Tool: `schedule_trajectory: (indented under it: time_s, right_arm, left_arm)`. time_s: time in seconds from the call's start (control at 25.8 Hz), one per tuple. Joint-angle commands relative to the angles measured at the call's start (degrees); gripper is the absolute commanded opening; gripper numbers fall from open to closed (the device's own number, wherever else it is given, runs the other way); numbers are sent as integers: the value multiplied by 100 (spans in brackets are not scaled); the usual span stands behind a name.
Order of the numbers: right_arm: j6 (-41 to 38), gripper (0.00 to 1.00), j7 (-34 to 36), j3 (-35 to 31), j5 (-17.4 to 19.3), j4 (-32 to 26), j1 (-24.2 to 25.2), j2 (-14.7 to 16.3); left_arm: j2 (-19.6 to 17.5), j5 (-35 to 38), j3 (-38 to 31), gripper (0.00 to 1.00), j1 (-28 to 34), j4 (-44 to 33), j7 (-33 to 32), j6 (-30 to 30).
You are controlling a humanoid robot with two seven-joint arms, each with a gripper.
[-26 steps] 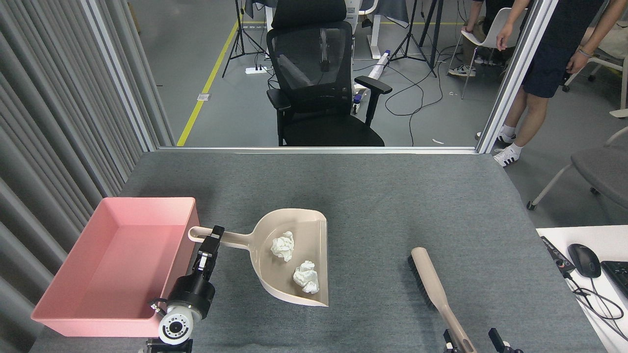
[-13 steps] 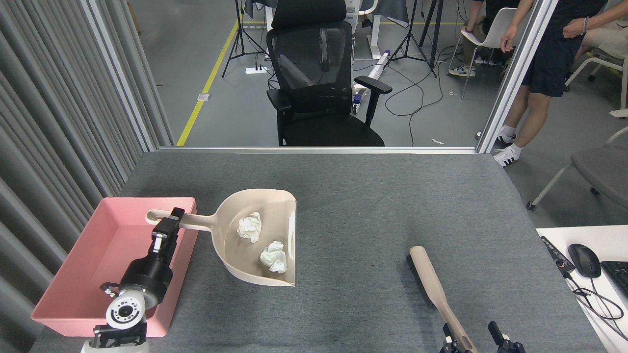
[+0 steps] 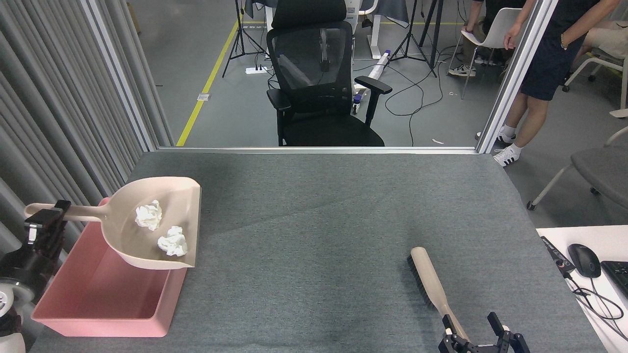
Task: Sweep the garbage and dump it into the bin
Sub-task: 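Lift the dustpan over the pink bin with the left gripper and tip it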
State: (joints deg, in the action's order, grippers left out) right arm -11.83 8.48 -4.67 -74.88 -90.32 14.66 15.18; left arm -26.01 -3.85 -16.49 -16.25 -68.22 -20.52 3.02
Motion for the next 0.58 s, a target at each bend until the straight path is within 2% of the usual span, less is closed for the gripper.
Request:
schedule_trajectory:
  time_s: [0.0,0.15,0.27,0.39,0.46,0.54]
  right_arm:
    - [-4,96,-4,1,9,-3,-7,3]
    - [-12,96,-4,1,9,-3,-7,12]
    - [-12,96,-4,1,9,-12,-7,47]
    - [-12,96,-4,1,9,-3,-7,56]
    - [-12,96,-4,1,9,-3,-7,47]
    - [-12,96,-4,1,9,-12,-7,47]
  left_arm:
    - [-537,-178,-30,6,-264,854,-216,410]
    - [-1082,-20,5,6,-510,2084,-207,1420]
    - [-1214,367,5,7,-818,2902,-154,1974]
    - [-1284,1140,5,7,-1231,3719,21,2765]
    - [-1275,1764,5,7,-1539,3974,259,3108]
    - [-1266,2107,-12,7,-1635,3992,443,3161]
